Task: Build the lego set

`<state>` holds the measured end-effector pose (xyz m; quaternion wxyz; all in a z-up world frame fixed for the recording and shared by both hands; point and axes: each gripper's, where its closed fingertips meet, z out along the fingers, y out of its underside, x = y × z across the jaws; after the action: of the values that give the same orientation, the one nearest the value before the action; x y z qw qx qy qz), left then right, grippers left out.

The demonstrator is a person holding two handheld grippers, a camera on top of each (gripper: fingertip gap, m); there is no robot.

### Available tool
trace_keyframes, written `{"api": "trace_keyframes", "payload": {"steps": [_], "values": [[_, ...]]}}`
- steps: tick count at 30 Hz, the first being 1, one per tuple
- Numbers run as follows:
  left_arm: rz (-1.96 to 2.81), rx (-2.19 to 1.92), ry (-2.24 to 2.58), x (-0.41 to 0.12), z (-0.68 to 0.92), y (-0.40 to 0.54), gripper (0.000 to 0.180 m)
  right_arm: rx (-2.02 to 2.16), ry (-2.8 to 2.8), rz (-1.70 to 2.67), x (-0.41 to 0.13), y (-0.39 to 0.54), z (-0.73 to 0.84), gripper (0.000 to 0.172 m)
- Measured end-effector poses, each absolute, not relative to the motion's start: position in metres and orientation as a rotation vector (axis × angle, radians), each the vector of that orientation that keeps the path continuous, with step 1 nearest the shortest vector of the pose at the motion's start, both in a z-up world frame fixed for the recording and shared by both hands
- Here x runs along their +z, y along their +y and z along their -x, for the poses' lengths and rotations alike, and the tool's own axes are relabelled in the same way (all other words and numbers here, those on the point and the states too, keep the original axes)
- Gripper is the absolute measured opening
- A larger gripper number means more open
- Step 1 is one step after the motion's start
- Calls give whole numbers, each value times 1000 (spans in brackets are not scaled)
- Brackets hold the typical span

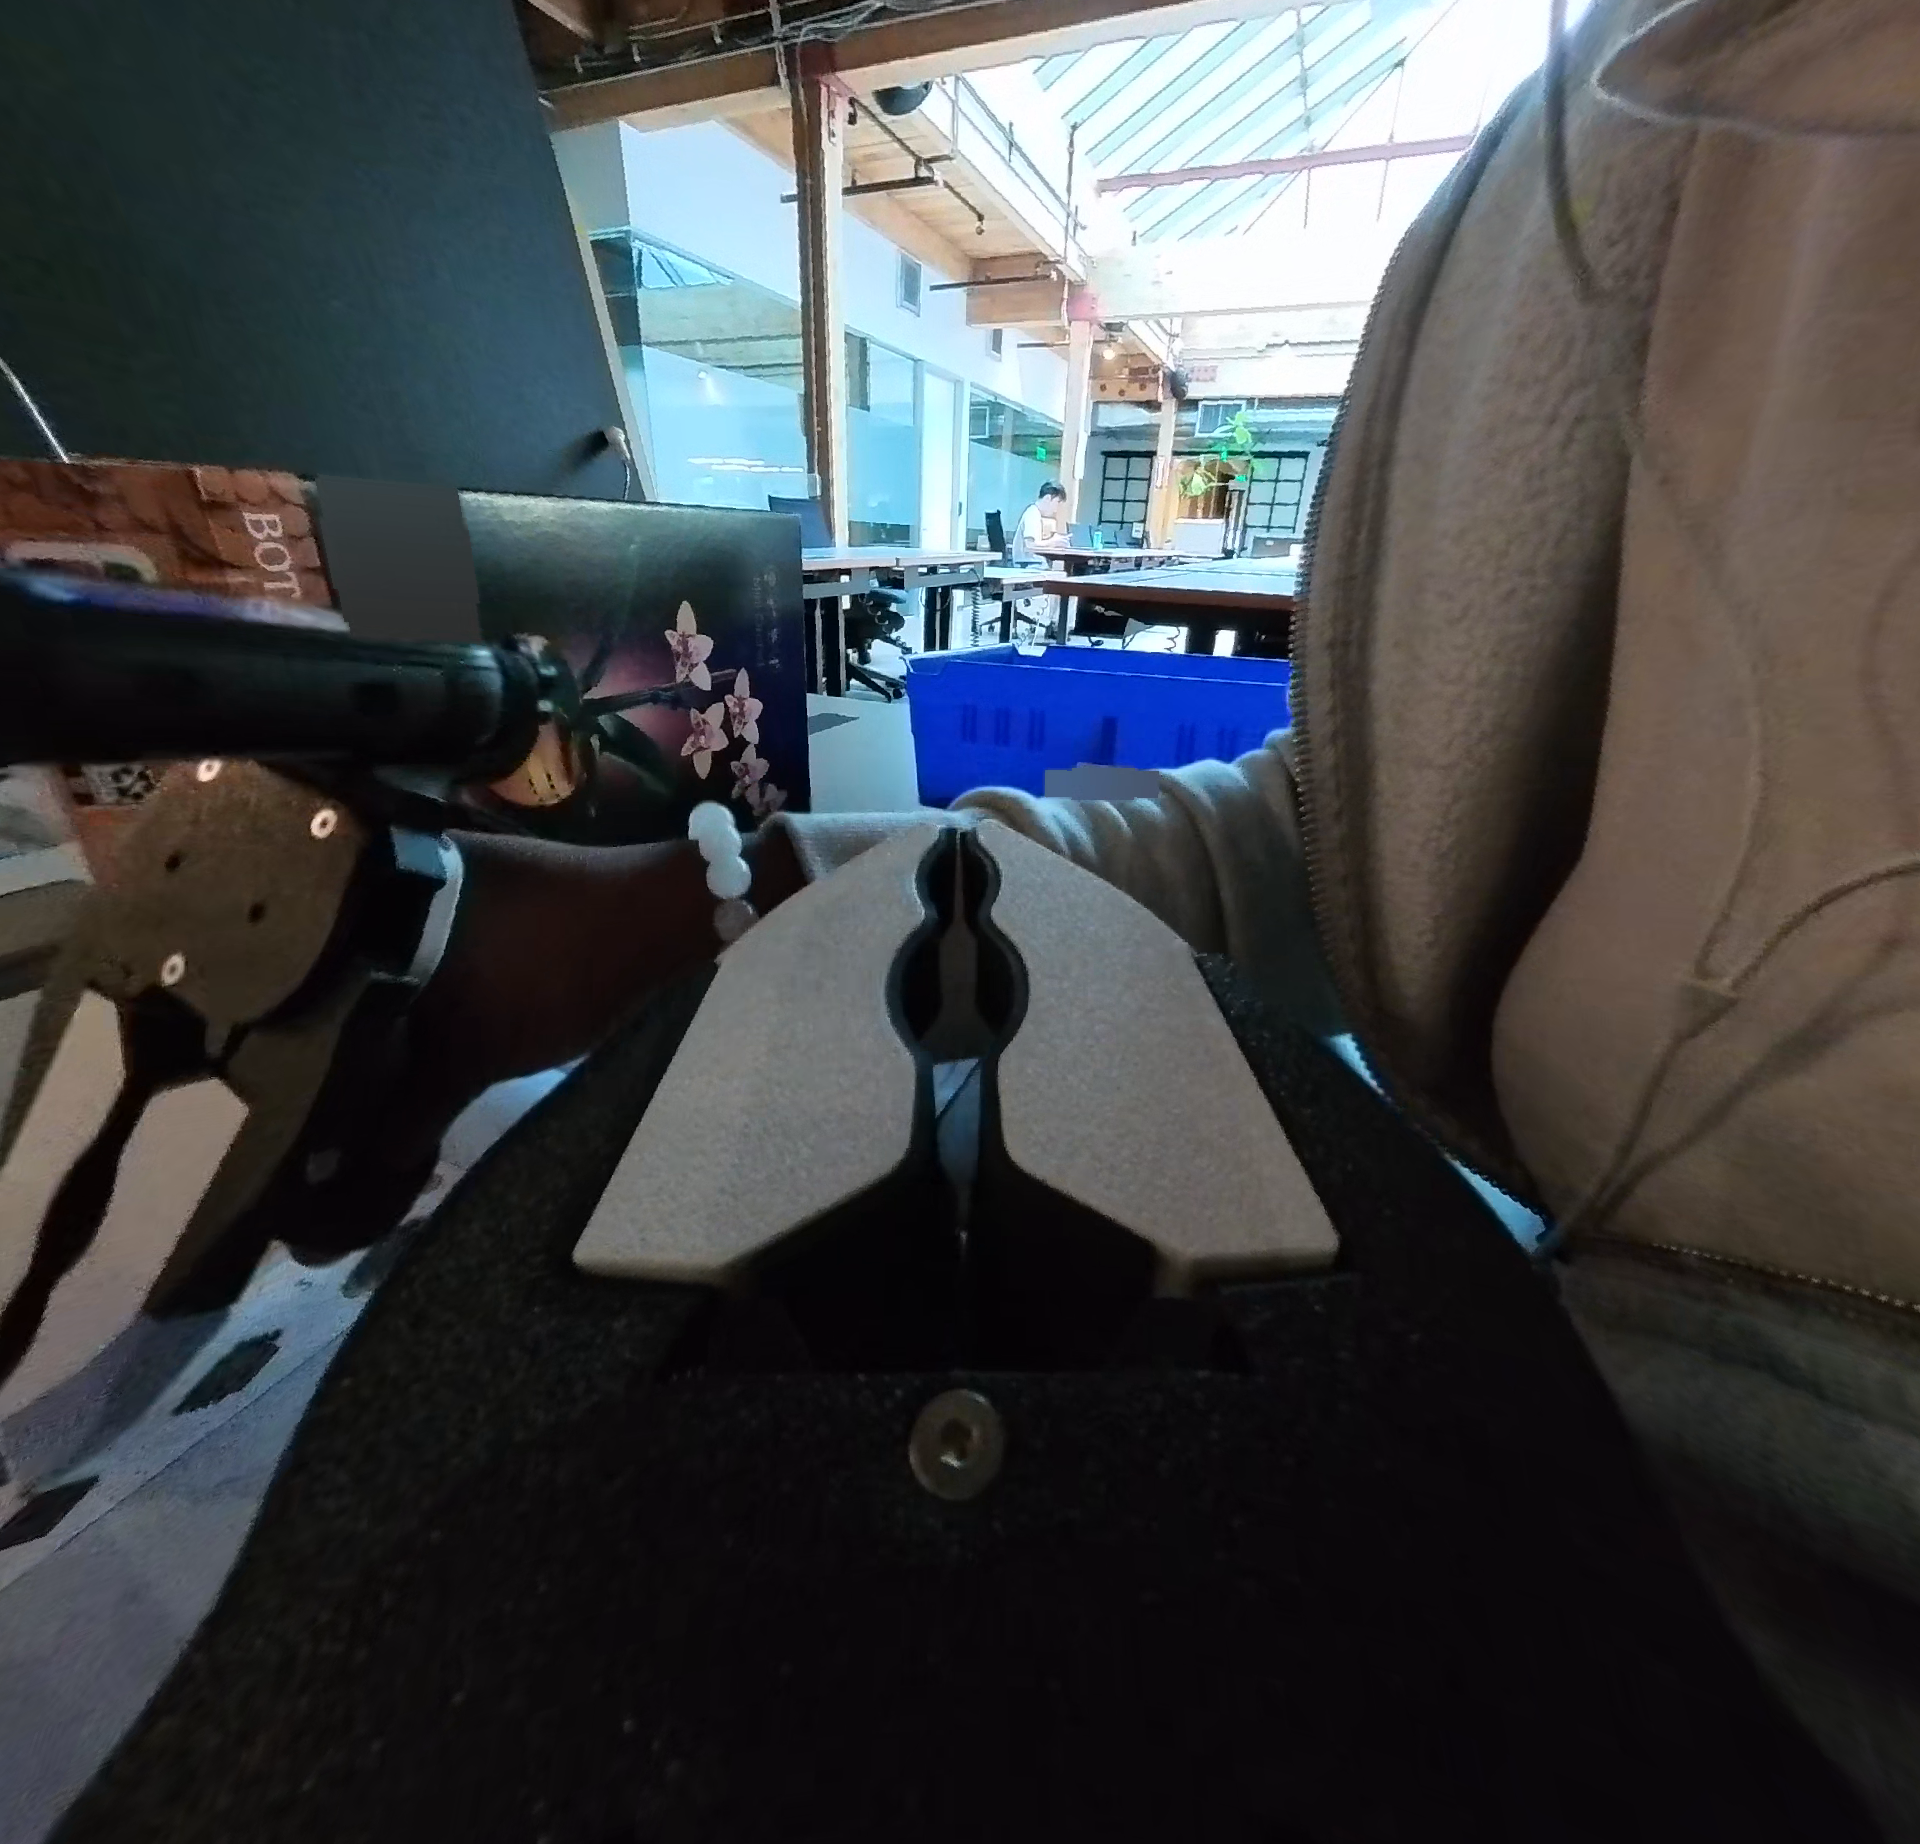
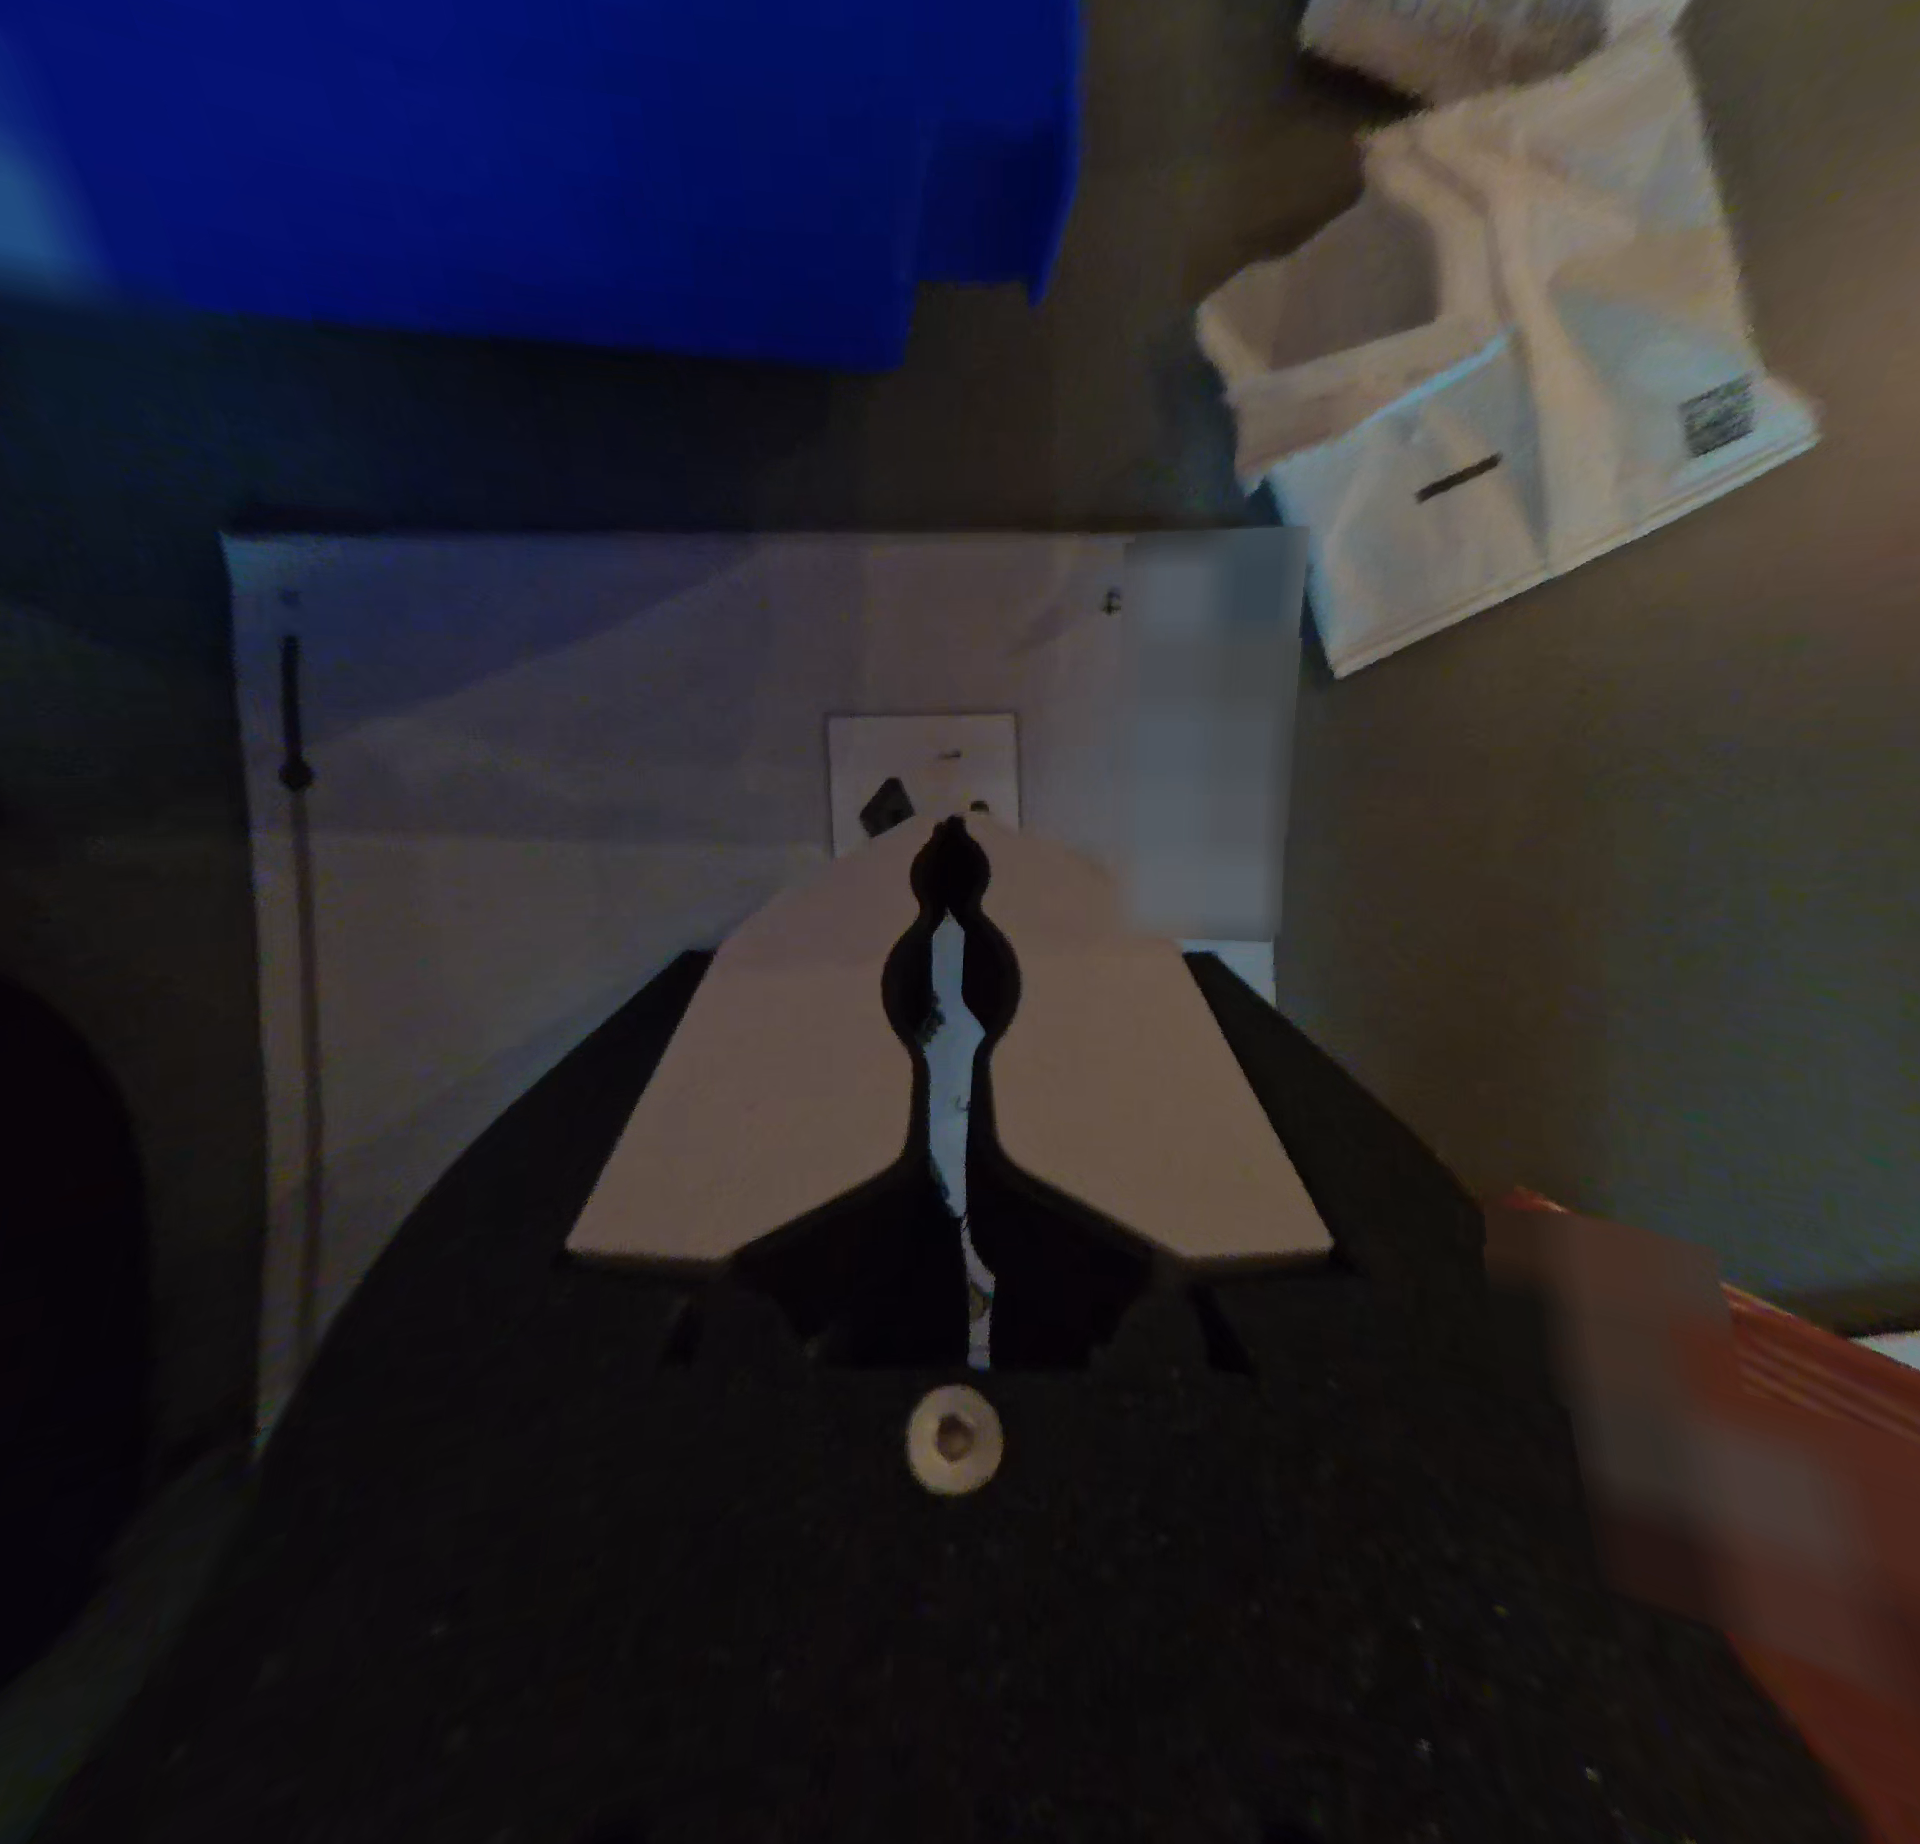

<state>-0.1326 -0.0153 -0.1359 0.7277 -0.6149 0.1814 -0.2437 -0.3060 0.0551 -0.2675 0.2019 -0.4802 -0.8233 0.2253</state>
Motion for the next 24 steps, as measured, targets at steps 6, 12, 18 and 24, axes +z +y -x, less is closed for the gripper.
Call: {"api": "trace_keyframes", "payload": {"steps": [6, 12, 18, 24], "values": [[1362, -531, 412, -137, 131, -15, 0, 621, -2299, 1333, -265, 55, 304, 0], [1355, -534, 403, -136, 132, -16, 0, 605, -2336, 1317, -264, 48, 304, 0], [1345, -545, 424, -135, 129, -18, 1, 576, -2336, 1313, -268, 48, 303, 0], [1256, -568, 573, -130, 110, -38, 4, 931, -2148, 1323, -209, 25, 256, 2]]}}
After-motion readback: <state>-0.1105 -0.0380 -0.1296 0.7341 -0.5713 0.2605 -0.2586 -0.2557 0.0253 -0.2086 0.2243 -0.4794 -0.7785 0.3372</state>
